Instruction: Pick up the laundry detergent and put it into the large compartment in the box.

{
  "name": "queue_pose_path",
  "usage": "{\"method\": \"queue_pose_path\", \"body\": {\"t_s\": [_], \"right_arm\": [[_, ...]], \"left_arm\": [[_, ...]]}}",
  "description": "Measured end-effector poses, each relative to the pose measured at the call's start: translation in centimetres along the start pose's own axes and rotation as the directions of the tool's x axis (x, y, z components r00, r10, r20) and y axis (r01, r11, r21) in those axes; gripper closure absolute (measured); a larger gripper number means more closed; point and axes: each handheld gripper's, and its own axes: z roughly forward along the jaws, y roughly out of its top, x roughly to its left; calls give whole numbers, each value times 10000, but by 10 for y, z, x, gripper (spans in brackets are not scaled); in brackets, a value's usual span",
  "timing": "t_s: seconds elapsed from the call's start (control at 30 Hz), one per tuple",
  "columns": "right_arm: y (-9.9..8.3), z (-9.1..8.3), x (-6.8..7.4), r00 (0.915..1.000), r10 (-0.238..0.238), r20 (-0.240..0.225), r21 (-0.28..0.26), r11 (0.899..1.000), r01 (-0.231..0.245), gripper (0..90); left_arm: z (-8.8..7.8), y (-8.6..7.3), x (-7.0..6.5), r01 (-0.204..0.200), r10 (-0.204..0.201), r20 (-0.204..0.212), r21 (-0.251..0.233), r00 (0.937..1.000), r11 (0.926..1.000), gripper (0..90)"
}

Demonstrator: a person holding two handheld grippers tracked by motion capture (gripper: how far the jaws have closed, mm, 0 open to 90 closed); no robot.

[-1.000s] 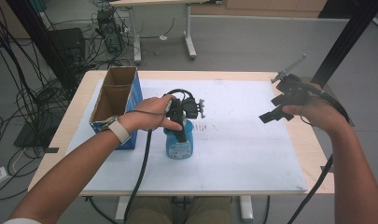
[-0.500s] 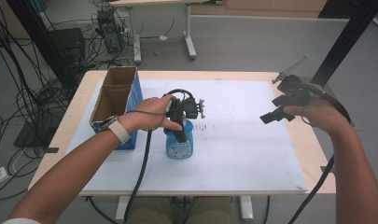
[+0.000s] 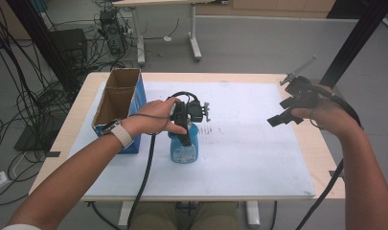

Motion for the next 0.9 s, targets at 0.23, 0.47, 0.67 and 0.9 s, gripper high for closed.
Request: {"method": "queue_pose_path", "body": {"t_s": [0.23, 0.47, 0.67, 0.9], "right_arm": [[0, 1, 0, 10000, 22, 15, 56, 10000, -22, 96], [0, 0, 1, 10000, 17, 42, 18, 10000, -18, 96], [-2, 0, 0, 10000, 31, 30, 26, 10000, -31, 96], [-3, 0, 0, 10000, 21, 18, 9, 10000, -21, 96]], "left_arm": [[0, 0, 0, 15, -15, -18, -3, 10000, 10000, 392], [0, 0, 0, 32, -32, -15, 6, 10000, 10000, 392], [0, 0, 1, 28, -28, 17, -2, 10000, 10000, 392], [0, 0, 0, 33, -33, -16, -40, 10000, 10000, 392]]}}
